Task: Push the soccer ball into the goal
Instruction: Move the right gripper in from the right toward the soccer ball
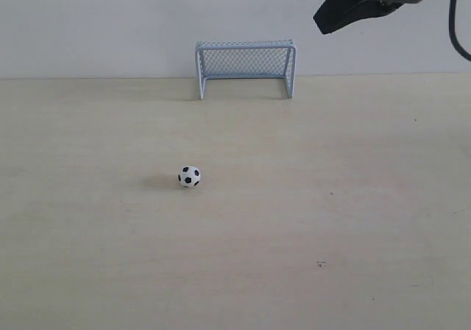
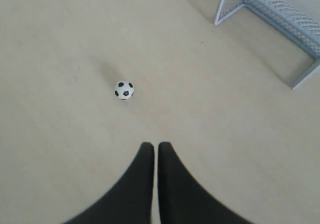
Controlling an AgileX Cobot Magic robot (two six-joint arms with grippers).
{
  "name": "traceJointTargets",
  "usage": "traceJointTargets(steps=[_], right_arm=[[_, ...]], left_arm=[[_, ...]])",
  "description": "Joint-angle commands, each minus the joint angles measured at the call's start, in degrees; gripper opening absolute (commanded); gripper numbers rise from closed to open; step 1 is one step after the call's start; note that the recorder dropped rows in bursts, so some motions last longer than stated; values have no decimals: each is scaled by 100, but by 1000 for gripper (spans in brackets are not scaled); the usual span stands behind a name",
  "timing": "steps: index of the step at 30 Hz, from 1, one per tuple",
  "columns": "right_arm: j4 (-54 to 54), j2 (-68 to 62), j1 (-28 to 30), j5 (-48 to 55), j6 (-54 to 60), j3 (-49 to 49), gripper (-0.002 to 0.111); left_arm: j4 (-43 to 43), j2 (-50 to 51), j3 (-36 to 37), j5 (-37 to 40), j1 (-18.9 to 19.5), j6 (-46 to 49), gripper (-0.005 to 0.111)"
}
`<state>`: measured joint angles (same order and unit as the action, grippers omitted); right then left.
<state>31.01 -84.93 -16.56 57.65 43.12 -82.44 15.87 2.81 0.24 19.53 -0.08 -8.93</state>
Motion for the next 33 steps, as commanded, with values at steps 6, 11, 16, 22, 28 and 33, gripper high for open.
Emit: traceJointTargets(steps=[6,11,16,22,28,33], right_arm=[[57,-539,-11,638,198,-350,0],[37,-906,-158,730,198,-537,0],[-222,-1266,-686,668,197,-819,0],[-221,-1662,-1170,596,68,-1242,0],[-233,-2134,-1470,818,32,-1640,0],[-215,-2567,-1643,1200,-38,-2018,0]], left_arm=[[2,31,-24,-19,-45,-53,6],[2,31,-24,-19,-45,-53,6],[2,31,-24,-19,-45,-53,6],[2,31,-24,-19,-45,-53,6],[2,31,-24,-19,-45,-53,6],[2,31,-24,-19,-45,-53,6]])
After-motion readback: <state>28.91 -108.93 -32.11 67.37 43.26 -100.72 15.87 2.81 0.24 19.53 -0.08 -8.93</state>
